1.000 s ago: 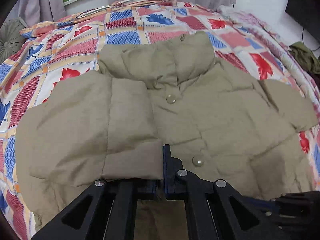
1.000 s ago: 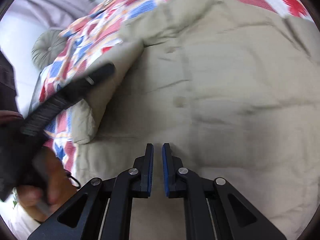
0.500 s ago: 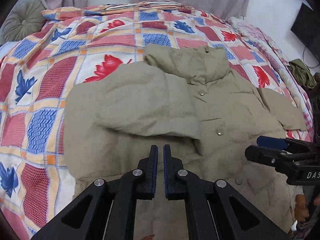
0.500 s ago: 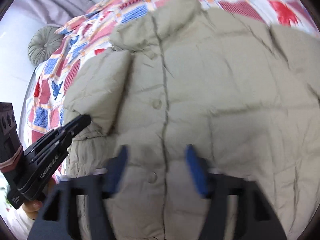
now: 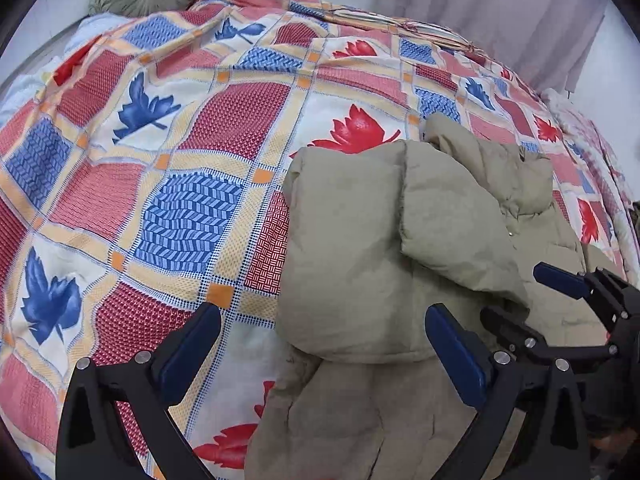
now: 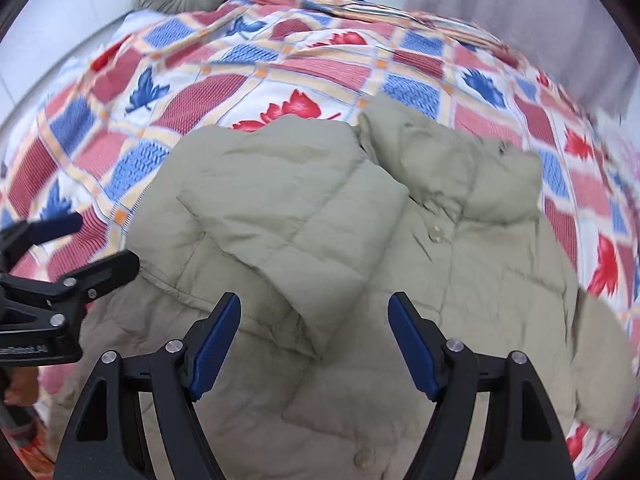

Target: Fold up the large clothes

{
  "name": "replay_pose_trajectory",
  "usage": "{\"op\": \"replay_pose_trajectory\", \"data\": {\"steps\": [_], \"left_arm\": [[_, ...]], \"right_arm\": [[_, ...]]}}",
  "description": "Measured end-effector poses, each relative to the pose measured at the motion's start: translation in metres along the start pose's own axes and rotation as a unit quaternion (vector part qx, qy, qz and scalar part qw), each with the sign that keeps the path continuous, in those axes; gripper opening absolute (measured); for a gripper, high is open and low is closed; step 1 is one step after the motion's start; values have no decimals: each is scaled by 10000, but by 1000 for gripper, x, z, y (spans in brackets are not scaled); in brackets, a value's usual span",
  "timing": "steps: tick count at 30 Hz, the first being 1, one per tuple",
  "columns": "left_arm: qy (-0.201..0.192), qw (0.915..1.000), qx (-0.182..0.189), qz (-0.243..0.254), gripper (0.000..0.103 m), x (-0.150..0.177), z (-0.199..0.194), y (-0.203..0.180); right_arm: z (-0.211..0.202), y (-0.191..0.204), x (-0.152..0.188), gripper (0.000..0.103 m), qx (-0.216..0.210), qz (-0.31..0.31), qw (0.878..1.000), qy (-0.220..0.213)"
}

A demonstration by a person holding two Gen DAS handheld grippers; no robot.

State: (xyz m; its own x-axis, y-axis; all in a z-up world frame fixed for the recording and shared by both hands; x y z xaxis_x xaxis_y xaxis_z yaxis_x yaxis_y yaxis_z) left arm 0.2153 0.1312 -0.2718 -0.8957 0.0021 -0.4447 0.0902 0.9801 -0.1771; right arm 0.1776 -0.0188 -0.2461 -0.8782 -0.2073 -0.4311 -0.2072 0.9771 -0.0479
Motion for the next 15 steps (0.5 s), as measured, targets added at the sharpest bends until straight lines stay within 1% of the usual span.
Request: {"op": "replay_pose_trajectory", "data": {"steps": [2, 3, 4, 5, 6, 7, 8, 9, 10, 11, 12, 13, 14, 15], "left_arm": [[165, 9989, 255, -353, 102, -8, 18, 12], [270, 9973, 439, -527, 101, -13, 28, 17], [328, 9959, 539, -655, 89, -13, 34, 19], [401, 9945, 589, -762, 81, -16, 42, 21], [448, 9939, 593, -815, 78, -18, 49, 22], [415, 9944, 512, -822, 74, -19, 52, 22], [369, 9957, 397, -752, 65, -20, 56, 20], [360, 9968, 306, -644, 61, -20, 58, 17], [358, 9979, 175, -514, 58, -19, 62, 14], [339, 9986, 51, -404, 58, -17, 63, 10], [308, 9991, -62, -296, 58, -16, 66, 7], [297, 9992, -124, -228, 58, -16, 67, 6], [291, 9993, -177, -164, 58, -16, 69, 4], [287, 9992, -240, -118, 59, -17, 70, 3]], "right_arm": [[10, 8, -2, 79, 129, -158, 9998, 45], [17, 13, -5, 79, 190, -244, 9995, 71], [22, 15, -6, 79, 254, -297, 9992, 76], [26, 16, -10, 79, 333, -334, 9989, 62], [29, 14, -13, 79, 393, -313, 9987, 31], [31, 8, -17, 79, 444, -175, 9989, -20], [29, -3, -19, 76, 422, 65, 9991, -80], [24, -16, -21, 70, 317, 413, 9985, -191], [19, -34, -22, 44, 167, 897, 9954, -302], [16, -53, -18, 18, 60, 1354, 9903, -316], [17, -73, -12, 13, -43, 1836, 9826, -276], [19, -93, -4, 12, -169, 2324, 9722, -238], [23, -116, 11, 12, -349, 2936, 9552, -151], [30, -132, 26, 12, -467, 3374, 9402, -26]]}}
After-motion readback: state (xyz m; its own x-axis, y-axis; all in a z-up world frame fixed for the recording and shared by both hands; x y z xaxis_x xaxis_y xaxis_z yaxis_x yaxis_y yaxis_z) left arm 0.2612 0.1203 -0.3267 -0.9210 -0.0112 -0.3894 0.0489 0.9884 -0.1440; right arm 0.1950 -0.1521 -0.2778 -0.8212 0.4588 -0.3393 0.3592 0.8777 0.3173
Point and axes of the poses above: each gripper's, at about its wrist camera, not at the fingertips, and z roughly the way its jaws point, y to its left, x to its underside, the point moved 4 cm from there along z, roughly the way its jaws point, and after that the axes turned 2 degrees about z, right-handed, at the moved point
